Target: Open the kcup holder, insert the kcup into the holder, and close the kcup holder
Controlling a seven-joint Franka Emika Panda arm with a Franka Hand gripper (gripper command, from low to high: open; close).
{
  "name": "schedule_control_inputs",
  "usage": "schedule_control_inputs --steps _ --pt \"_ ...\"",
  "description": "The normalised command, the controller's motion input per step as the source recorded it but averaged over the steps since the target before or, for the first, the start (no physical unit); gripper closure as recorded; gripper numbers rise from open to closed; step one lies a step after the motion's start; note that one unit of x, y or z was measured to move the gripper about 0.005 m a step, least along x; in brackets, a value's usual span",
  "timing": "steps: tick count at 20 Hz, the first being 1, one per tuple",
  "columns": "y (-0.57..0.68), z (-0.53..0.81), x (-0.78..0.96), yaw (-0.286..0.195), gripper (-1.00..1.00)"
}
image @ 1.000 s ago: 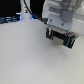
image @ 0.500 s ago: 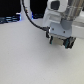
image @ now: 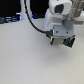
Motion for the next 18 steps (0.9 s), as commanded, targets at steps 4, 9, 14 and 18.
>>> schedule_control_inputs --steps 4,9,14,18 --pt "0.5 0.01 -0.53 0.096 -1.0" --pt "0.54 0.03 -0.54 0.089 -1.0" --pt "0.5 0.03 -0.63 0.09 -1.0" --pt "0.44 0.0 -0.77 0.078 -1.0"
